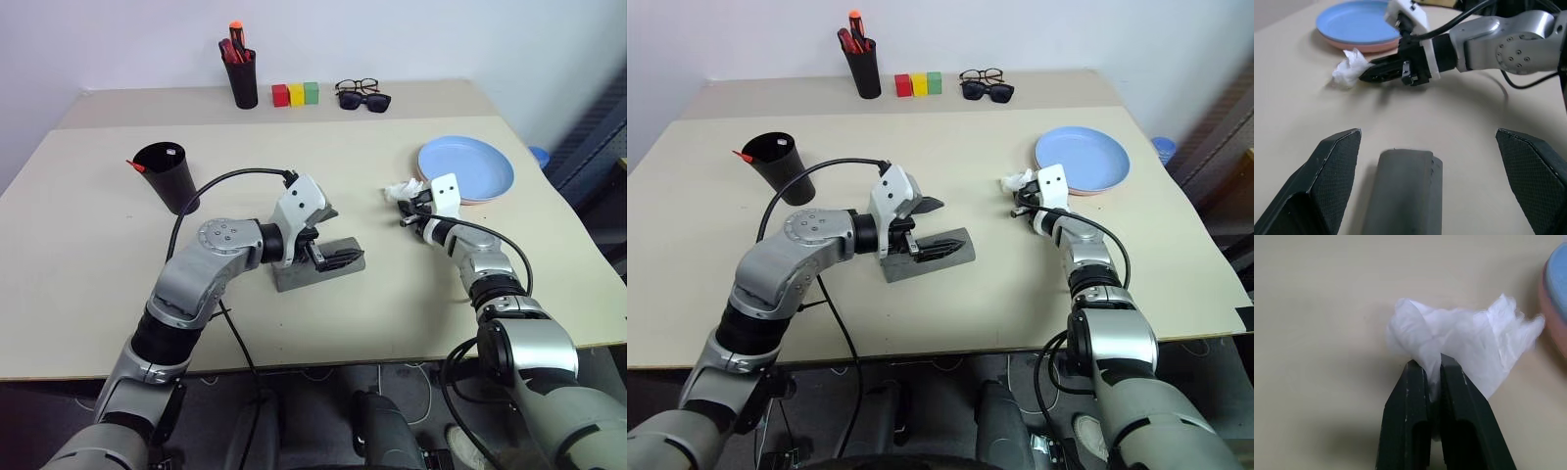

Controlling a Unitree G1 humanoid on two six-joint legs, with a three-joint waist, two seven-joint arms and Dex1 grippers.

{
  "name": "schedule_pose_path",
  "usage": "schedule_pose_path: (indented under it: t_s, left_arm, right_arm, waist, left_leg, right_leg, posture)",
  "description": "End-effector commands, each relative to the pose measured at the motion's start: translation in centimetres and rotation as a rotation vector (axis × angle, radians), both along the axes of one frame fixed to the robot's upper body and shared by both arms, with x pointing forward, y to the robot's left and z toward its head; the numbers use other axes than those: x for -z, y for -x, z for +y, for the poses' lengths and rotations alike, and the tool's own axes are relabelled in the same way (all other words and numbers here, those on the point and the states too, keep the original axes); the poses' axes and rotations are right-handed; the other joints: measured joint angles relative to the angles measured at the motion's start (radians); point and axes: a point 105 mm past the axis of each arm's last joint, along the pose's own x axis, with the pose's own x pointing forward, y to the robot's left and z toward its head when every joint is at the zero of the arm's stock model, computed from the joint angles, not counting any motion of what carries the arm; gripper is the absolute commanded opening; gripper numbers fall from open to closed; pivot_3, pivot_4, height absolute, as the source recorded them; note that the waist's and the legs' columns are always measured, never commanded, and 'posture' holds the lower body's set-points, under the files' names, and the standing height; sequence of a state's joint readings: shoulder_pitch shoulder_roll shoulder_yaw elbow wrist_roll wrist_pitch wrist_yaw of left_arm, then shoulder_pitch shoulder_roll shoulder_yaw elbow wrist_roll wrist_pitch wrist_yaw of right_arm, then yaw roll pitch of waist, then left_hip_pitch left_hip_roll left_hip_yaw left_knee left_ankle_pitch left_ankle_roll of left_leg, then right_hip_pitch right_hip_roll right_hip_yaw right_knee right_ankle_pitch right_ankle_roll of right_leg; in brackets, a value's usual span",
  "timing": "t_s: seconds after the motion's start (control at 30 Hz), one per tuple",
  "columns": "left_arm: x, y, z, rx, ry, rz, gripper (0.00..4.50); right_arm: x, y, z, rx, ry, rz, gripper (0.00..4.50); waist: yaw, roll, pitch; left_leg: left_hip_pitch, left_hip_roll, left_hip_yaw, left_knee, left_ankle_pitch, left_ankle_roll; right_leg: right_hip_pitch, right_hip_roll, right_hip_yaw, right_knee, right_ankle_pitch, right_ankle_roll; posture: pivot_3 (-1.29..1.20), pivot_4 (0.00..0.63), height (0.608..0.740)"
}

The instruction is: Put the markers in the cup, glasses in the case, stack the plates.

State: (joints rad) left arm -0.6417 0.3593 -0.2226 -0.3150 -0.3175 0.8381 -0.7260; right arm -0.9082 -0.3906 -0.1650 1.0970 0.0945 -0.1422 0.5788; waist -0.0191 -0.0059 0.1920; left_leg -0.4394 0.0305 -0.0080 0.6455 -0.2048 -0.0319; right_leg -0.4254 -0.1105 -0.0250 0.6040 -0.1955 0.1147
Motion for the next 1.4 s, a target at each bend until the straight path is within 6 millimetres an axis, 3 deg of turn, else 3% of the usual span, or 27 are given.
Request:
schedule_pose_path:
  t_s: [0.03, 0.17, 0.27, 0.4, 0.5, 0.67, 0.8, 0.93, 1.07, 1.13, 1.27, 1.4]
  left_arm:
    - [-1.5, -0.3, -0.3, -0.008, 0.047, -0.060, 4.50]
    - [-1.4, -0.8, -0.1, -0.035, 0.058, -0.072, 4.50]
    - [-1.6, -1.1, -0.1, -0.056, 0.079, -0.086, 4.50]
    - [-2.2, -1.6, 0.1, -0.092, 0.114, -0.102, 4.50]
    - [-2.6, -1.9, 0.3, -0.120, 0.150, -0.106, 4.50]
    - [-3.4, -2.1, 0.4, -0.157, 0.218, -0.177, 4.50]
    - [-2.6, -2.0, 0.3, -0.150, 0.239, -0.175, 4.50]
    - [-0.9, -2.4, 1.4, -0.184, 0.238, -0.151, 4.50]
    - [0.1, -2.3, 3.7, -0.257, 0.238, -0.231, 4.50]
    - [0.5, -2.3, 4.2, -0.274, 0.230, -0.239, 4.50]
    - [1.2, -1.8, 8.2, -0.412, 0.231, -0.316, 4.50]
    - [1.5, 0.2, 10.2, -0.429, 0.220, -0.342, 4.50]
  right_arm:
    - [-6.9, -0.7, -2.2, 0.079, -0.012, -0.232, 0.02]
    - [-9.1, -1.0, -4.7, 0.217, 0.028, -0.291, 0.02]
    - [-9.6, -1.2, -6.8, 0.331, 0.056, -0.266, 0.02]
    - [-9.6, -1.3, -8.0, 0.400, 0.084, -0.239, 1.50]
    - [-9.7, -1.2, -8.6, 0.437, 0.116, -0.242, 3.06]
    - [-10.5, -0.7, -9.4, 0.426, 0.128, -0.289, 3.06]
    - [-9.7, 0.2, -8.8, 0.252, 0.094, -0.281, 3.06]
    - [-7.7, 2.6, -8.0, 0.074, 0.126, -0.268, 3.06]
    - [-5.8, 7.6, -7.9, -0.039, 0.171, -0.232, 3.06]
    - [-5.4, 9.3, -7.8, -0.059, 0.174, -0.206, 3.06]
    - [-4.0, 14.1, -7.7, -0.098, 0.226, -0.114, 3.06]
    - [-3.3, 16.9, -7.9, -0.079, 0.243, -0.057, 3.06]
  waist:
    - [0.002, 0.000, 0.000]
    - [0.001, 0.000, 0.000]
    - [0.001, 0.000, 0.000]
    - [0.001, 0.000, 0.000]
    - [0.000, 0.000, 0.000]
    - [0.001, 0.000, 0.000]
    - [0.003, 0.000, 0.000]
    - [0.008, 0.000, 0.000]
    - [0.012, 0.001, -0.001]
    - [0.011, 0.001, -0.001]
    - [0.008, 0.002, -0.002]
    - [0.009, 0.002, -0.002]
  left_leg:
    - [0.000, 0.000, 0.000, 0.000, 0.000, 0.000]
    - [0.000, 0.000, 0.000, 0.000, 0.000, 0.000]
    - [0.000, 0.000, 0.000, 0.000, 0.000, 0.000]
    - [0.000, 0.000, 0.000, 0.000, 0.000, 0.000]
    - [0.000, 0.000, 0.000, -0.001, 0.000, 0.000]
    - [0.000, 0.000, 0.000, -0.001, 0.000, 0.000]
    - [0.000, 0.000, 0.000, -0.001, 0.000, 0.000]
    - [0.000, 0.000, 0.000, 0.000, 0.000, 0.000]
    - [0.000, 0.000, 0.000, 0.000, 0.000, 0.000]
    - [0.000, 0.000, 0.000, 0.000, 0.000, 0.000]
    - [0.001, 0.000, 0.001, 0.001, 0.000, 0.000]
    - [0.002, 0.001, 0.001, 0.000, -0.001, 0.000]
  right_leg:
    - [0.000, 0.000, 0.000, 0.000, 0.000, 0.000]
    - [0.000, 0.000, 0.000, 0.000, 0.000, 0.000]
    - [0.000, 0.000, 0.000, -0.001, 0.000, 0.000]
    - [0.000, 0.000, 0.000, -0.001, 0.000, -0.001]
    - [0.000, 0.000, 0.000, -0.001, 0.000, 0.000]
    - [0.000, 0.000, 0.000, -0.001, 0.000, 0.000]
    - [0.000, 0.000, 0.000, -0.002, 0.000, 0.000]
    - [0.001, 0.000, 0.000, -0.002, 0.000, 0.000]
    - [0.001, 0.000, 0.000, -0.003, 0.000, 0.000]
    - [0.001, 0.000, 0.000, -0.003, 0.000, 0.000]
    - [0.002, 0.000, 0.001, -0.002, -0.002, -0.004]
    - [0.002, 0.000, 0.000, -0.002, -0.002, -0.005]
  posture:
    - [0.00, 0.150, 0.740]
    - [0.00, 0.150, 0.740]
    - [0.00, 0.150, 0.740]
    - [0.00, 0.150, 0.740]
    - [0.00, 0.150, 0.740]
    - [0.00, 0.150, 0.740]
    - [0.00, 0.150, 0.740]
    - [0.00, 0.150, 0.740]
    - [0.00, 0.150, 0.740]
    - [0.00, 0.150, 0.740]
    - [0.00, 0.150, 0.740]
    - [0.00, 0.150, 0.740]
